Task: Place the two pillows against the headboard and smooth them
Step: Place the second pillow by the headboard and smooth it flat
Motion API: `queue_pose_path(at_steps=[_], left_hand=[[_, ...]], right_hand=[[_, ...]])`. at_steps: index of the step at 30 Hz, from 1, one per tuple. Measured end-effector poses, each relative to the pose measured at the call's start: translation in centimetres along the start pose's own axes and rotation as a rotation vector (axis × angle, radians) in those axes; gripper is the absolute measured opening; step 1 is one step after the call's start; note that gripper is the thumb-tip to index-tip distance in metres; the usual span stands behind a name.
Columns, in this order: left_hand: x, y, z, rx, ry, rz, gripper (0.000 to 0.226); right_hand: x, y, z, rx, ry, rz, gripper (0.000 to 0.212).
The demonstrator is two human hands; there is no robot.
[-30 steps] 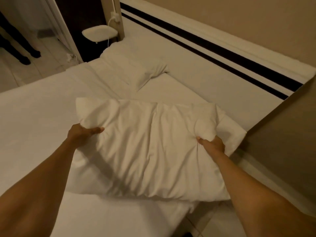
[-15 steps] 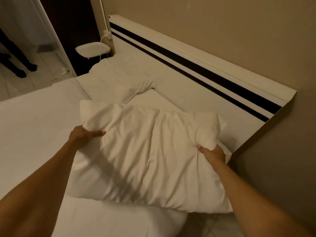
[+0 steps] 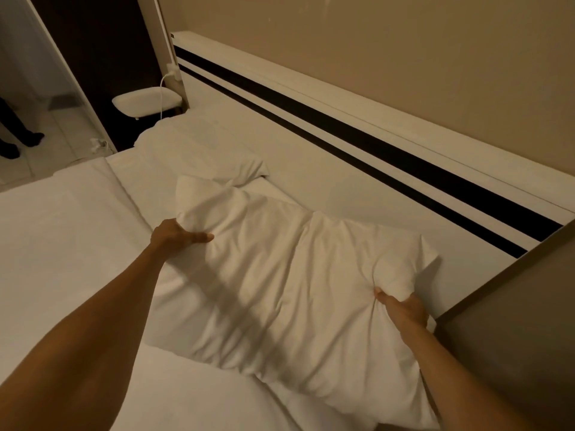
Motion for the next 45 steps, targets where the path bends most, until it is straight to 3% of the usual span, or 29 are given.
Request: queue_pose_path(at_steps=[19,29,33,37,45], left_hand=[[-17.1,7.0,-12.2,-0.240,-0.051,-0.259,0.081],[-24.4,14.4,-17.3,-0.377,0.030,-0.504,0.076],[-27.0,11.7,-19.5,-0.456,0.054,-0.533,0.080],[-29.1,7.9,-21.2,-0.475,0.058,-0.548,0.067],[-31.9,8.2,-22.6,-0.411,0.053,-0.624,0.049]], right_hand=[[-11.6,4.6,-9.1,-0.175,0.161,-0.132,0.094],[-15.5,7.3,-11.1,-0.238,0.279,-0.234,0.085],[-16.1,7.8,-11.8,-0.175,0.321,-0.207,0.087],[-16.5,8.2,-12.3,-0.135,0.376,-0.191,0.086],[-16.7,9.2,-13.2,-0.115,0.495,-0.222,0.080]])
Point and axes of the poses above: each hand's wrist, its own x-axis away from the middle knuckle, its own z-axis out of the back of the hand, y = z × x, the point moved 5 cm from there along -x, towards the middle knuckle, and after that the axes turned 7 degrees about -z, right-handed, at the moved point
